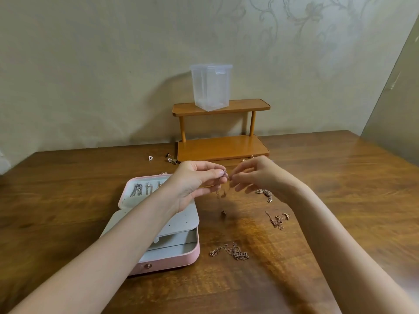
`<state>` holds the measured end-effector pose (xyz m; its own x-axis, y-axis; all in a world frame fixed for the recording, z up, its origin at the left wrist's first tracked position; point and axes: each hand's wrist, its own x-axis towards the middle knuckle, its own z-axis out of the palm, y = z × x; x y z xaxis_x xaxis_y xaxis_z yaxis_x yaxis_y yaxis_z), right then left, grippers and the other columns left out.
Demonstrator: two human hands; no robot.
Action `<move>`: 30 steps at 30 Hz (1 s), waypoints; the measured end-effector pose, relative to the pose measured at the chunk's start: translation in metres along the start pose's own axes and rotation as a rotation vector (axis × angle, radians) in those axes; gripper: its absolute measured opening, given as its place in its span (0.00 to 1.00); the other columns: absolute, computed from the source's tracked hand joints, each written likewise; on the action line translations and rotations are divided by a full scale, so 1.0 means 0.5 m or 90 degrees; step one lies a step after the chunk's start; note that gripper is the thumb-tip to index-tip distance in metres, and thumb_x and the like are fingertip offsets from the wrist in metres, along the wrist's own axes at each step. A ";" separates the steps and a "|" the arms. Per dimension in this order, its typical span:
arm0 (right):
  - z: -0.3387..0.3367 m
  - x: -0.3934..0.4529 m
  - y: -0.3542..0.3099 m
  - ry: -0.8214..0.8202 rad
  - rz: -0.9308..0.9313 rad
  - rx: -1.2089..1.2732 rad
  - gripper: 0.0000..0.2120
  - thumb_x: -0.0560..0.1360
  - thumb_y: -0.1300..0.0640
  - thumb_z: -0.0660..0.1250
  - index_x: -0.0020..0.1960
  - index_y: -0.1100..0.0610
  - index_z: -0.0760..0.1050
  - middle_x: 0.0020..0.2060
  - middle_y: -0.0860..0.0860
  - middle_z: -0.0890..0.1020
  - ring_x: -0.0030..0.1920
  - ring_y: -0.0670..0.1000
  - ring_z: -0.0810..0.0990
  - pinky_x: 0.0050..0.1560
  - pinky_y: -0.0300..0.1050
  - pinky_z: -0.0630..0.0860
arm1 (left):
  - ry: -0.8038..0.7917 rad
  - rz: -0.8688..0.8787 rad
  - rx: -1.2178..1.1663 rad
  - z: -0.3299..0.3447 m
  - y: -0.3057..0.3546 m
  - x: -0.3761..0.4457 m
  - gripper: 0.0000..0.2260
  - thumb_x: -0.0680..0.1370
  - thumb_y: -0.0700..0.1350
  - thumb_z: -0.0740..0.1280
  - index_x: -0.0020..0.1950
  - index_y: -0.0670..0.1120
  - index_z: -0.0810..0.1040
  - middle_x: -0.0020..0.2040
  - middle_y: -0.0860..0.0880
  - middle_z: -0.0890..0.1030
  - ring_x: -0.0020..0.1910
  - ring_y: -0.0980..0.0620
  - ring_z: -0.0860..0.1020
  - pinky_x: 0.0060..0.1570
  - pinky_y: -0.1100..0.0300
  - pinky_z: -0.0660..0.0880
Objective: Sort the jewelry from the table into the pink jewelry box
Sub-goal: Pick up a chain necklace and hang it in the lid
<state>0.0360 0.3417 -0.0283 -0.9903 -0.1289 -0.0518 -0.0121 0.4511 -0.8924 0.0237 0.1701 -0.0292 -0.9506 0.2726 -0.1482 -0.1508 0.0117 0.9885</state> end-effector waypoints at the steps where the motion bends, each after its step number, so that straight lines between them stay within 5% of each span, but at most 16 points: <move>1: -0.002 0.003 -0.003 0.033 -0.033 -0.028 0.05 0.75 0.61 0.67 0.46 0.62 0.80 0.40 0.56 0.84 0.38 0.48 0.81 0.37 0.35 0.78 | 0.009 -0.002 0.001 0.001 0.000 0.003 0.04 0.73 0.36 0.69 0.44 0.43 0.82 0.40 0.45 0.84 0.41 0.51 0.83 0.46 0.57 0.79; 16: 0.018 0.058 -0.016 0.082 -0.222 -0.137 0.01 0.71 0.60 0.71 0.41 0.57 0.82 0.33 0.47 0.81 0.32 0.42 0.76 0.33 0.31 0.72 | 0.057 -0.028 -0.038 -0.012 -0.002 0.029 0.03 0.74 0.37 0.69 0.45 0.43 0.81 0.47 0.44 0.83 0.48 0.50 0.81 0.47 0.57 0.79; 20: 0.013 0.068 -0.030 -0.051 -0.196 -0.183 0.04 0.72 0.60 0.70 0.39 0.55 0.79 0.31 0.46 0.77 0.29 0.39 0.73 0.30 0.29 0.69 | 0.063 0.043 0.244 -0.031 0.010 0.027 0.02 0.74 0.40 0.70 0.43 0.46 0.82 0.44 0.49 0.81 0.46 0.55 0.79 0.45 0.61 0.78; 23: 0.015 0.078 -0.039 -0.108 -0.192 -0.212 0.06 0.72 0.61 0.69 0.37 0.54 0.78 0.30 0.46 0.76 0.27 0.38 0.71 0.30 0.30 0.67 | 0.059 0.132 0.447 -0.035 0.015 0.030 0.02 0.73 0.42 0.70 0.42 0.45 0.83 0.41 0.50 0.81 0.45 0.54 0.78 0.49 0.55 0.78; 30: 0.034 0.088 -0.011 -0.072 -0.197 -0.005 0.07 0.73 0.65 0.65 0.36 0.60 0.72 0.30 0.52 0.73 0.30 0.44 0.68 0.31 0.35 0.65 | 0.086 -0.003 0.113 -0.029 -0.004 0.045 0.05 0.74 0.40 0.68 0.40 0.44 0.81 0.36 0.49 0.81 0.39 0.55 0.79 0.41 0.64 0.78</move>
<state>-0.0053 0.3187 -0.0333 -0.9179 -0.3577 0.1716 -0.3117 0.3826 -0.8698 -0.0015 0.1624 -0.0348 -0.9794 0.1416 -0.1442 -0.1168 0.1858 0.9756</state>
